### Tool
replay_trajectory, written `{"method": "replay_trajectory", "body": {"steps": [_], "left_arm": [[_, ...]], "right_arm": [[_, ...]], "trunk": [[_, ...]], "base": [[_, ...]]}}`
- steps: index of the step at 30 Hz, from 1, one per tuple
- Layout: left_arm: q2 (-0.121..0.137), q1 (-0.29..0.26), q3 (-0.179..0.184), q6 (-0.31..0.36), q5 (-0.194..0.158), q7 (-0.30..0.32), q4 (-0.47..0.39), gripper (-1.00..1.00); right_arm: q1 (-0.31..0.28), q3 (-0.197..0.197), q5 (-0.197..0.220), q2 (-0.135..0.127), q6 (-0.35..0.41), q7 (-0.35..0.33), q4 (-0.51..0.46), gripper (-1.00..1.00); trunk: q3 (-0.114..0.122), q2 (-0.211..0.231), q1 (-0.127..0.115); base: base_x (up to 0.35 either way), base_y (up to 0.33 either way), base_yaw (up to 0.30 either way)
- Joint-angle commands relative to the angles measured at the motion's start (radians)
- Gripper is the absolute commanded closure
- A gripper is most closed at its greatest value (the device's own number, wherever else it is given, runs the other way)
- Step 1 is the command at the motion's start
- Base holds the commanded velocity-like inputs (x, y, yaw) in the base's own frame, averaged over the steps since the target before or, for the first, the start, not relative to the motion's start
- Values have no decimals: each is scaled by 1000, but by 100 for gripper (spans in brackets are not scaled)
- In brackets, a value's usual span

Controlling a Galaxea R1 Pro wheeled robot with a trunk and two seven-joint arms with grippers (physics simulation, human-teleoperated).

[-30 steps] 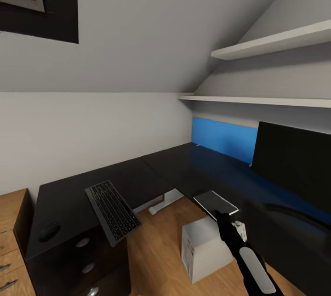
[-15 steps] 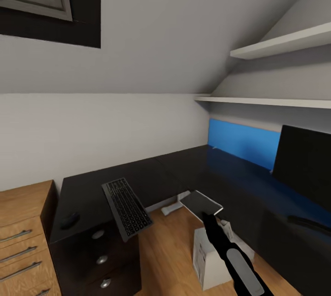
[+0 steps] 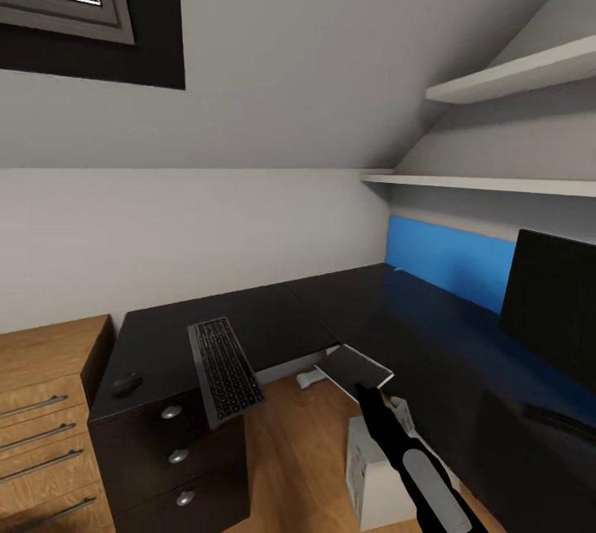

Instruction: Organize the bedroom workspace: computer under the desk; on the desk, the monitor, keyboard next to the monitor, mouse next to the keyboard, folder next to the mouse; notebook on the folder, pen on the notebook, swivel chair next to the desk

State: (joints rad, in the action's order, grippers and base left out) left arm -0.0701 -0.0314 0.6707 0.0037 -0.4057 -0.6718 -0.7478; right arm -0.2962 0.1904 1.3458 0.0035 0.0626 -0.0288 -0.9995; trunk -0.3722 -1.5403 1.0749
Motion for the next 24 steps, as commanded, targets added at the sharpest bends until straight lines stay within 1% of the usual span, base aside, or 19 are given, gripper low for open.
{"method": "replay_trajectory", "body": {"steps": [1, 4, 5, 6, 7, 9, 14, 23, 24], "left_arm": [[1, -1, 5, -2, -7, -7, -1, -100], [2, -1, 4, -7, -7, -8, -1, -100], [2, -1, 3, -10, -8, -8, -1, -100], [2, -1, 3, -10, -8, -8, -1, -100], [2, -1, 3, -11, -8, -8, -1, -100], [3, -1, 3, -11, -8, -8, -1, -100], [3, -1, 3, -11, -8, -8, -1, -100], [3, -1, 2, -12, -9, -8, -1, -100], [2, -1, 3, -12, -8, -8, -1, -100]], "right_arm": [[-1, 0, 9, 0, 2, -2, 1, 100], [-1, 3, 9, -1, 3, -2, 1, 100], [-1, 30, 7, -3, 4, -3, 2, 100], [0, 38, 5, -3, 4, -3, 2, 100], [-1, 55, 1, -3, 4, -4, 2, 100], [-1, 70, -2, -3, 3, -4, 2, 100], [-1, 83, 0, 1, -4, -10, 0, 100], [0, 77, 2, 2, -7, -22, -1, 100], [0, 50, 3, 4, -7, -24, 2, 100]], "trunk": [[-1, -1, 0], [-1, -1, 0], [-1, -1, 0], [-1, -1, 0], [-1, -1, 0], [-1, -1, 0], [-1, -1, 0], [-1, -1, 0], [0, -1, 0]], "base": [[0, -76, 10], [0, -49, 6], [0, -13, 2], [0, -10, 1], [0, -7, 1], [0, -4, 1], [0, -2, 0], [0, 0, 0], [0, 0, 112]]}}
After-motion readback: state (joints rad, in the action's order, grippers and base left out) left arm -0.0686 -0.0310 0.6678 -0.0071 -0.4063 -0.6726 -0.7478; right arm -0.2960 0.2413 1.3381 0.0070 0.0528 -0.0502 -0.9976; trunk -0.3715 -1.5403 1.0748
